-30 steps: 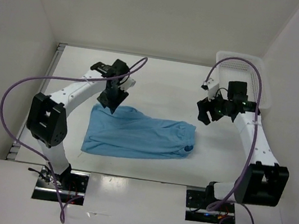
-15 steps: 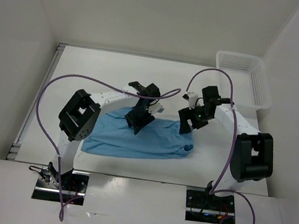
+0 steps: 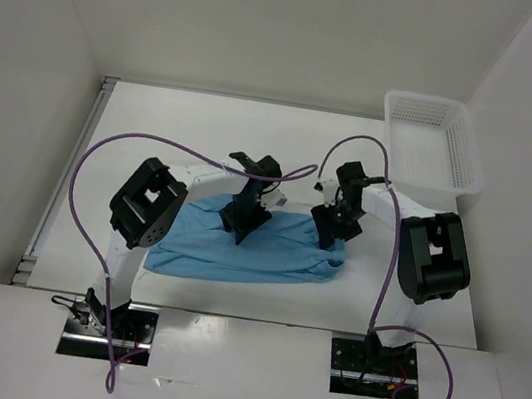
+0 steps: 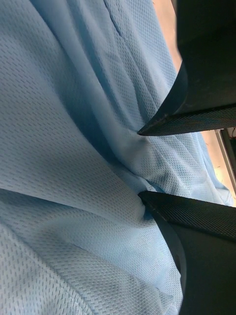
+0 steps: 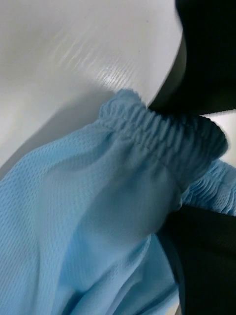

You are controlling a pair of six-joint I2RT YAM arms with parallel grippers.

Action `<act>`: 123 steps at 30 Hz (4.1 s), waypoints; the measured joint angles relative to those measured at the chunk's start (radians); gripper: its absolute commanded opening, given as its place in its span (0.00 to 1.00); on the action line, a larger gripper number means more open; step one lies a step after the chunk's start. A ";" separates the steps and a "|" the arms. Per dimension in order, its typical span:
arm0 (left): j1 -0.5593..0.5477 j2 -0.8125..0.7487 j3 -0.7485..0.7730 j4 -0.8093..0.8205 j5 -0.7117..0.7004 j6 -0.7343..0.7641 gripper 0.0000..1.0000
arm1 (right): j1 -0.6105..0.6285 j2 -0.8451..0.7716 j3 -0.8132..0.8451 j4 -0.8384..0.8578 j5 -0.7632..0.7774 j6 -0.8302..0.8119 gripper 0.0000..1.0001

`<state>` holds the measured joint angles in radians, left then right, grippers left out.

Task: Fold and stack the shorts
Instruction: Fold the shorts

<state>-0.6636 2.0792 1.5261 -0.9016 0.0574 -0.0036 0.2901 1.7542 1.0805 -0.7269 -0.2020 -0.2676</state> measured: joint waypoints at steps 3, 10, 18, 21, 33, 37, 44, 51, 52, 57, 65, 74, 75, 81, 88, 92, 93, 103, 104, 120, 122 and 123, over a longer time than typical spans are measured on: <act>0.005 0.000 -0.002 0.003 0.000 0.000 0.57 | 0.000 0.030 0.018 -0.008 -0.007 0.022 0.15; 0.061 0.079 0.119 -0.072 0.016 -0.009 0.57 | -0.005 0.076 0.098 -0.035 -0.027 0.023 0.00; 0.172 0.265 0.478 -0.007 -0.058 -0.005 0.61 | -0.152 0.171 0.396 0.002 -0.080 -0.006 0.00; 0.193 0.306 0.558 0.028 -0.063 -0.004 0.65 | -0.185 0.182 0.450 -0.004 -0.077 -0.032 0.00; 0.149 0.154 0.298 0.035 -0.040 0.000 0.68 | -0.195 0.183 0.490 -0.048 -0.098 -0.093 0.00; 0.167 0.117 0.251 0.038 -0.042 0.000 0.68 | -0.195 0.183 0.490 -0.051 -0.098 -0.106 0.00; 0.210 0.051 0.200 -0.002 -0.045 0.001 0.72 | -0.195 0.183 0.493 -0.079 -0.093 -0.135 0.00; 0.369 0.039 0.235 0.040 -0.050 0.000 0.72 | -0.197 0.186 0.623 -0.224 -0.059 -0.160 0.00; 0.398 0.041 0.236 0.041 -0.048 0.000 0.72 | -0.200 0.196 0.661 -0.256 -0.057 -0.164 0.00; 0.446 0.099 0.280 0.040 -0.014 0.000 0.75 | -0.241 0.266 0.813 -0.362 -0.029 -0.172 0.00; 0.370 0.238 0.435 0.052 0.053 0.000 0.75 | -0.211 0.323 1.028 -0.494 0.052 -0.119 0.00; 0.348 0.329 0.564 0.035 0.092 -0.002 0.31 | 0.042 0.320 0.998 -0.510 0.095 -0.008 0.00; 0.349 0.336 0.574 0.035 0.099 -0.001 0.29 | 0.056 0.325 1.012 -0.517 0.100 0.006 0.00; 0.349 0.359 0.610 0.019 0.132 -0.003 0.15 | 0.130 0.399 1.196 -0.519 0.115 0.072 0.00; 0.343 0.364 0.621 0.014 0.138 -0.002 0.14 | 0.215 0.510 1.304 -0.507 0.114 0.131 0.00; 0.344 0.364 0.621 0.014 0.140 -0.008 0.14 | 0.233 0.557 1.329 -0.493 0.115 0.160 0.10; 0.344 0.364 0.621 0.014 0.141 -0.008 0.14 | 0.235 0.566 1.343 -0.494 0.117 0.168 0.13; 0.360 0.360 0.611 0.024 0.142 -0.005 0.43 | 0.307 0.639 1.534 -0.494 0.002 0.180 0.81; 0.367 0.360 0.611 0.026 0.141 -0.005 0.50 | 0.319 0.639 1.550 -0.496 -0.024 0.173 0.82; 0.593 0.187 0.661 0.026 -0.076 -0.001 0.71 | 0.385 0.364 1.266 -0.454 -0.060 0.066 0.68; 0.546 0.103 0.667 0.018 -0.035 -0.001 0.71 | 0.337 0.217 1.080 -0.369 -0.042 0.089 0.69; 0.508 0.056 0.667 0.008 0.002 -0.001 0.71 | 0.291 0.130 0.964 -0.319 -0.043 0.103 0.69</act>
<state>-0.1555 2.1357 2.1929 -0.8940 0.0593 -0.0044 0.5808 1.8839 2.0445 -1.0454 -0.2451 -0.1650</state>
